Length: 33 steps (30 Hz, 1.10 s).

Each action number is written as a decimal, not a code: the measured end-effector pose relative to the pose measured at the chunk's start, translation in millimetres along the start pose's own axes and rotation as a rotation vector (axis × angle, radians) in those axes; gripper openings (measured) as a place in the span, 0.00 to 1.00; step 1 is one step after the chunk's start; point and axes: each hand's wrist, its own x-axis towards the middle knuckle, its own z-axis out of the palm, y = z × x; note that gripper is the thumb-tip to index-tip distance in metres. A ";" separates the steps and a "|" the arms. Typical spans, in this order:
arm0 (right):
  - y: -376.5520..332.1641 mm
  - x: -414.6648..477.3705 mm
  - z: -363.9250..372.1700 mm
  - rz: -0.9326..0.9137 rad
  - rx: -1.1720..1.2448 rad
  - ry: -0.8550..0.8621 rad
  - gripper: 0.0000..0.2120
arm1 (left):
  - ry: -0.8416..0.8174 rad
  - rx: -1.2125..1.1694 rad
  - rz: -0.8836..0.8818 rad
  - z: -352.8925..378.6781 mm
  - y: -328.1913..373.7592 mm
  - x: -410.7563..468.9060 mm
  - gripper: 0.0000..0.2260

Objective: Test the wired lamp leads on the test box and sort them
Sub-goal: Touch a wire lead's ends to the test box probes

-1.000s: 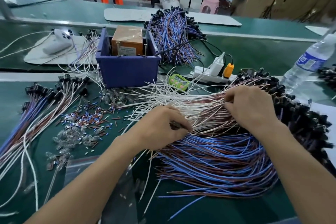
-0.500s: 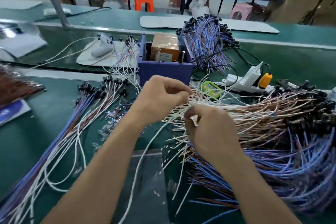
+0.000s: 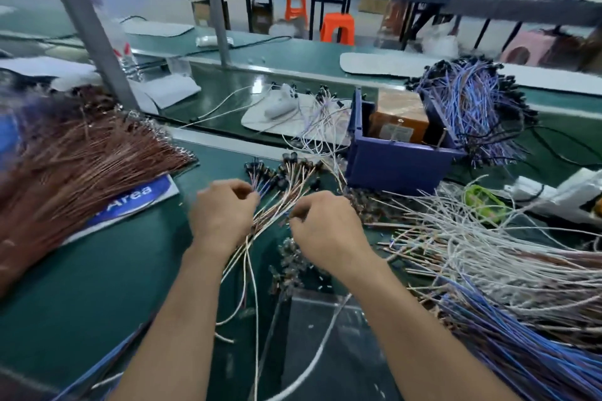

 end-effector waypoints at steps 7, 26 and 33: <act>-5.5 25.7 11.4 0.039 0.055 0.014 0.11 | 0.052 -0.053 0.040 15.9 0.4 0.0 0.09; -17.1 59.2 32.1 0.296 1.022 -0.032 0.08 | -0.052 -0.690 -0.058 17.6 8.2 0.5 0.10; -13.4 68.3 26.9 0.342 1.099 -0.070 0.07 | -0.164 -0.719 -0.037 20.3 4.7 1.8 0.06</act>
